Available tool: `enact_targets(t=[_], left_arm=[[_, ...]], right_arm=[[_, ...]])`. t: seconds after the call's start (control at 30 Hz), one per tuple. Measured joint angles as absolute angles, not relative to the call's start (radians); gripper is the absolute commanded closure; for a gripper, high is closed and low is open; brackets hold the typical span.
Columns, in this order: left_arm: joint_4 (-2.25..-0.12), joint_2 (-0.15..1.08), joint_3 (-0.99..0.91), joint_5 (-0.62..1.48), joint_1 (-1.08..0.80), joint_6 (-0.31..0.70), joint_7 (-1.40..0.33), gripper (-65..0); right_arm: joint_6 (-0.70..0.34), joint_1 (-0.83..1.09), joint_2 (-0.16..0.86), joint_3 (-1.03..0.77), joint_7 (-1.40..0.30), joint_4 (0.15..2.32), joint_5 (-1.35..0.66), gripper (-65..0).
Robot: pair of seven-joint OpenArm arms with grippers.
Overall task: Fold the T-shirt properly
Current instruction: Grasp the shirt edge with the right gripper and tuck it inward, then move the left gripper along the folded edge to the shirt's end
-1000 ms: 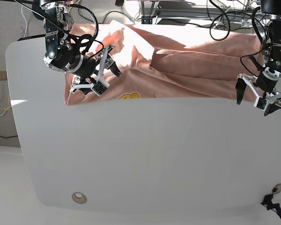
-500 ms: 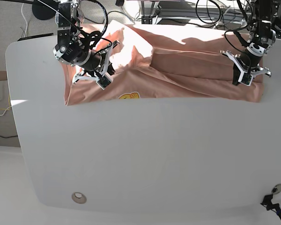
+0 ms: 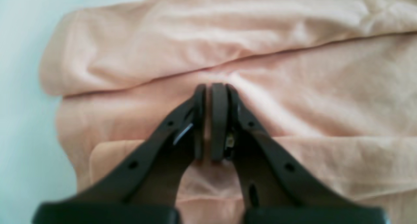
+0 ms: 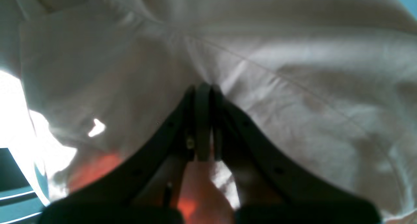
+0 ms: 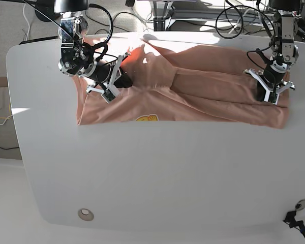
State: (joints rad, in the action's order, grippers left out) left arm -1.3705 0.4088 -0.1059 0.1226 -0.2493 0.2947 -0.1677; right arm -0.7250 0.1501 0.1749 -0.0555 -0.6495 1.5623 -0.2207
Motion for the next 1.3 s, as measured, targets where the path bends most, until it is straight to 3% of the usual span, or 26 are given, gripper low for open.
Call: enact_targets(t=[0.27, 0.33, 0.4, 0.53, 0.6, 0.77, 0.97, 1.3], left_arm=[[-1.385, 0.405, -0.063, 0.118, -0.200, 0.301, -0.197, -2.9], [-1.409, 0.403, -0.063, 0.107, -0.197, 0.304, -0.230, -5.8], [-1.443, 0.398, -0.089, 0.101, -0.205, 0.308, -0.253, -16.6], [-1.505, 0.406, -0.169, 0.102, -0.187, 0.303, -0.251, -50.9], [-1.507, 0.402, -0.193, 0.102, -0.153, 0.305, -0.251, -61.2], [-1.420, 0.391, -0.225, 0.106, -0.031, 0.312, -0.358, -61.7], [-1.205, 0.396, -0.225, 0.204, 0.113, 0.307, -0.365, -61.7], [-1.023, 0.391, -0.158, 0.207, 0.181, 0.308, -0.366, -61.6]], right_arm=[[-0.723, 0.043, 0.208, -0.123, -0.614, 1.430, -0.213, 0.0], [-0.721, 0.048, 0.210, -0.123, -0.605, 1.432, -0.215, 0.0], [-0.717, 0.046, 0.211, -0.123, -0.616, 1.441, -0.210, 0.0], [-0.715, 0.042, 0.210, -0.123, -0.621, 1.443, -0.207, 0.0], [-0.715, 0.037, 0.210, -0.123, -0.628, 1.440, -0.207, 0.0], [-0.715, 0.037, 0.210, -0.123, -0.628, 1.439, -0.207, 0.0], [-0.715, 0.037, 0.210, -0.123, -0.628, 1.438, -0.209, 0.0], [-0.715, 0.037, 0.210, -0.123, -0.628, 1.438, -0.210, 0.0]])
